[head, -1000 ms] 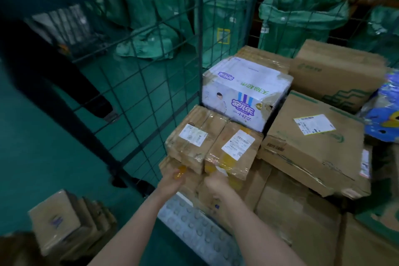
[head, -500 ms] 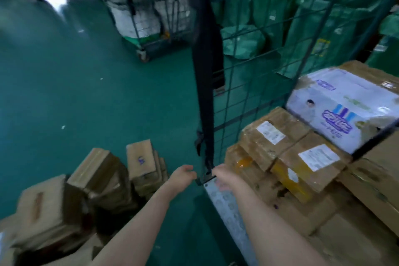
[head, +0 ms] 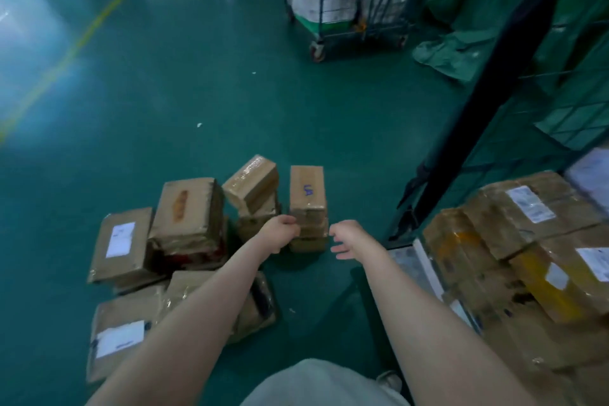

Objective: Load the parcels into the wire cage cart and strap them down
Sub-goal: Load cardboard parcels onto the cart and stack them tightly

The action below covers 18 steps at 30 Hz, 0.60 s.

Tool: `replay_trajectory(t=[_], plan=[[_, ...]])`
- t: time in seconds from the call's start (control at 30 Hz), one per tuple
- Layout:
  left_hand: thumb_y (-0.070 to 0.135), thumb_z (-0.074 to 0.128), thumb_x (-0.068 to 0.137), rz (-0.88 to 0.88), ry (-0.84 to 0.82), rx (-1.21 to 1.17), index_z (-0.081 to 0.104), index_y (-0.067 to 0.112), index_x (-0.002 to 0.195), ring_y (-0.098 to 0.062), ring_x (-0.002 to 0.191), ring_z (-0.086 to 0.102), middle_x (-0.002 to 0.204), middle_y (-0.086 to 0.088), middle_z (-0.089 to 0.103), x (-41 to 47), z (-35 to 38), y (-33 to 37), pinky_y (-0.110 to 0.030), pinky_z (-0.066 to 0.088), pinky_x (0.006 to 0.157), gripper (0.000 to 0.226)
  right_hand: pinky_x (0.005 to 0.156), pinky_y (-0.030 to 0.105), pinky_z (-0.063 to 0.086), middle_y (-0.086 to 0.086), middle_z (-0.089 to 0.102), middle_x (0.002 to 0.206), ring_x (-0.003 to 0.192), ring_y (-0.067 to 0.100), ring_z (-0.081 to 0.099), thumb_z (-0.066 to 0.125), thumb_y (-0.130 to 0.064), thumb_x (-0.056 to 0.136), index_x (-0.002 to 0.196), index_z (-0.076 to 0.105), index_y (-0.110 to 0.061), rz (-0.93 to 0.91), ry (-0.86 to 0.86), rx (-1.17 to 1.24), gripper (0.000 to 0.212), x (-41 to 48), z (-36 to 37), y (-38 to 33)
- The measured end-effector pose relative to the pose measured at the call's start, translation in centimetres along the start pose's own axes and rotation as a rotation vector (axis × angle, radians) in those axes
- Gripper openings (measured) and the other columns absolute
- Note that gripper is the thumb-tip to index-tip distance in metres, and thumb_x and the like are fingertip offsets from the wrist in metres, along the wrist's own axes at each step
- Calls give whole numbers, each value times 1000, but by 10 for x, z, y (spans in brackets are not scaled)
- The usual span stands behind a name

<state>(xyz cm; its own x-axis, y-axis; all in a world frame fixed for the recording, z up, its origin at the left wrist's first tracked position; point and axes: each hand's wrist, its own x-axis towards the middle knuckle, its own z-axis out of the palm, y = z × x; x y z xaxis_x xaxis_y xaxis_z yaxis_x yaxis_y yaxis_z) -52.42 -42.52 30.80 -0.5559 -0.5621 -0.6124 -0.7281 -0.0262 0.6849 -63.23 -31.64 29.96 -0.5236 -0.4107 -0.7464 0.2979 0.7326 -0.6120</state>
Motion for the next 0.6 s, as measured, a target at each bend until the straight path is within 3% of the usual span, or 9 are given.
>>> replay_trajectory(t=[0.07, 0.17, 0.33, 0.6], plan=[[13, 46, 95, -28, -7, -23, 45, 11, 136, -19, 89, 52, 111, -8, 54, -9, -20, -20, -24, 43, 64, 42, 81, 35, 48, 14, 48, 133, 96, 26, 56, 45, -10, 95, 134, 40, -3, -10, -30, -32, 40, -4, 24, -3], [16, 45, 95, -83, 38, -77, 45, 14, 137, -26, 114, 51, 126, -10, 53, -27, -58, -55, -35, 44, 88, 41, 83, 35, 48, 14, 47, 133, 98, 26, 56, 44, -9, 95, 133, 41, -3, -20, -86, -100, 39, -13, 69, -9], [19, 47, 96, -200, 174, -196, 47, 17, 136, -24, 111, 52, 122, -7, 55, -51, -113, -129, -34, 42, 85, 40, 86, 36, 49, 13, 51, 130, 109, 27, 58, 43, -11, 96, 129, 45, -5, -39, -225, -314, 34, -26, 154, -17], [16, 50, 91, -413, 286, -337, 51, 12, 133, -30, 117, 51, 130, -12, 53, -69, -132, -218, -37, 46, 93, 42, 78, 35, 52, 12, 47, 132, 98, 24, 60, 47, -20, 95, 134, 44, -9, -8, -375, -543, 40, -9, 238, -12]])
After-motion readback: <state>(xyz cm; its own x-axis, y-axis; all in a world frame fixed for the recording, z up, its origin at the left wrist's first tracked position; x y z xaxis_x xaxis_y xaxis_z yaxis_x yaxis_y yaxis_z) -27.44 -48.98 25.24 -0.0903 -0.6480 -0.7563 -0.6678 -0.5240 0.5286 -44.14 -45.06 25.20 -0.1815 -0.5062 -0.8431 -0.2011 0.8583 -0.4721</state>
